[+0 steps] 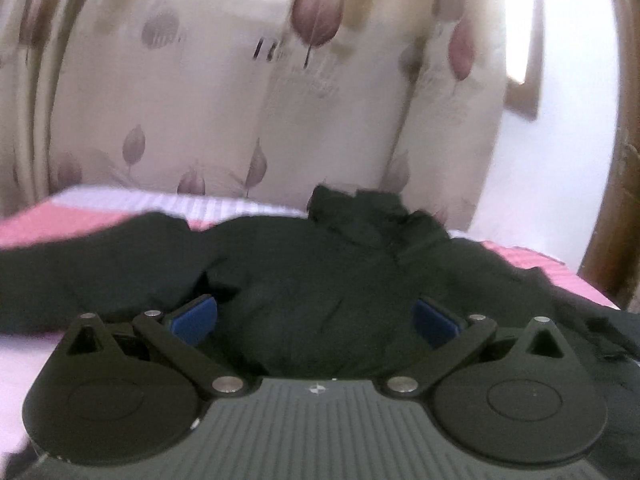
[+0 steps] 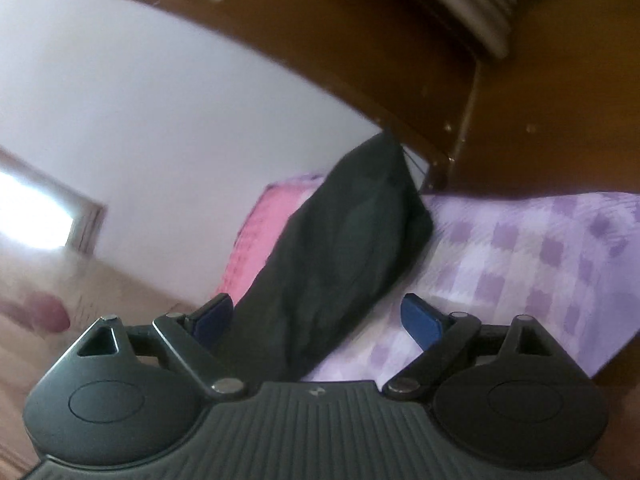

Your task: Fold large clothes

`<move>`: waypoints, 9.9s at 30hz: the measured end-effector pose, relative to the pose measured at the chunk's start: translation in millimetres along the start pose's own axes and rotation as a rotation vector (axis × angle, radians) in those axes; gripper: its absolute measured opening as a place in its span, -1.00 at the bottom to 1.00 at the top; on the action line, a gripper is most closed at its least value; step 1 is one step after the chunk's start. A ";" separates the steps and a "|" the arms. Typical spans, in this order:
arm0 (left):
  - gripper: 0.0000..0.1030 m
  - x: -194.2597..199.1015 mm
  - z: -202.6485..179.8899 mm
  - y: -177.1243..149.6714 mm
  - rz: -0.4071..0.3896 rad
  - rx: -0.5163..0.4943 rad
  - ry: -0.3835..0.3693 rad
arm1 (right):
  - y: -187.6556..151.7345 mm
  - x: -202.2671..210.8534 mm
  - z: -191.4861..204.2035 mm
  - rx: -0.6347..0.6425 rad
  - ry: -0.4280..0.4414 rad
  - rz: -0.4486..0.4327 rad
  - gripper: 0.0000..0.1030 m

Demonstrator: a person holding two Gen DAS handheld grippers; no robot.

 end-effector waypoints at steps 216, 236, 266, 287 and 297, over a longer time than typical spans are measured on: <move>1.00 -44.7 85.7 -16.5 -0.018 0.610 -0.160 | -618.7 -253.5 475.2 1.150 0.723 0.956 -0.48; 1.00 -28.7 92.0 -12.7 -0.095 0.615 -0.078 | -613.5 -172.4 434.8 1.329 1.015 0.988 -0.54; -0.08 -181.5 135.5 18.4 0.124 0.430 0.067 | -357.5 -235.4 312.4 1.320 0.548 0.521 -0.59; 1.00 73.0 83.1 70.1 0.003 0.185 -0.085 | -188.1 52.4 261.3 1.103 0.637 0.309 1.00; 1.00 196.5 121.6 -24.5 0.122 0.362 -0.035 | -111.7 181.2 83.7 0.876 0.225 0.204 1.00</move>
Point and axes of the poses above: each gripper's, at about its wrist camera, not at the fingertips, and x roughly against the way its jaws point, z to its left, y to its top, the point moved 5 cm from there along -x, roughly the way its jaws point, and after that the axes turned 9 degrees about -z, right-handed, at the moved point
